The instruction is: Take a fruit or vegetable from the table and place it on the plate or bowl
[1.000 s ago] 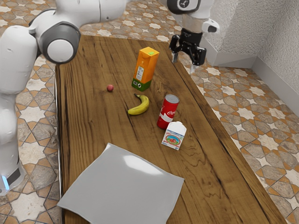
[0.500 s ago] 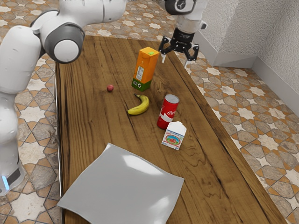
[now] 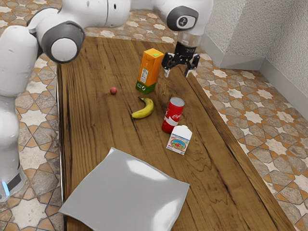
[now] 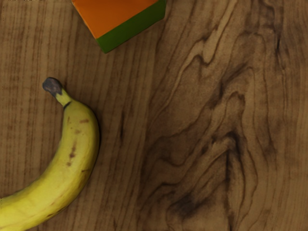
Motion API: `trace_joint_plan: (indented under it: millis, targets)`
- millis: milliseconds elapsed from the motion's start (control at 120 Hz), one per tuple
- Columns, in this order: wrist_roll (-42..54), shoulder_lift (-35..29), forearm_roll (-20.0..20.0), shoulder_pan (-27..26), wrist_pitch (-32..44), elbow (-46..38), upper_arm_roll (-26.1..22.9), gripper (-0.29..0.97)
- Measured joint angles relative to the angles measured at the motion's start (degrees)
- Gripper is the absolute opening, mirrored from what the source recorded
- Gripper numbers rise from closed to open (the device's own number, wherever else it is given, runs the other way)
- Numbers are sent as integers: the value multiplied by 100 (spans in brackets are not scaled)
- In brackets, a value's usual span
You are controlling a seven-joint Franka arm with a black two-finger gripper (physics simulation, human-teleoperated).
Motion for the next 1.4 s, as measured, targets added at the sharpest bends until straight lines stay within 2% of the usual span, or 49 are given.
trace_joint_plan:
  millis: [142,317,692,858,1400]
  targets:
    - [-331,-428,23,134,375,-802,4,68]
    - [-478,-509,17,155,721,-1152,-35,68]
    - [49,-1291,31,157,1924,-2885,-182,68]
    - [286,-1522,41,150,2400,-3335,-198,68]
    - [995,-2459,59,166,2793,-4634,-130,68]
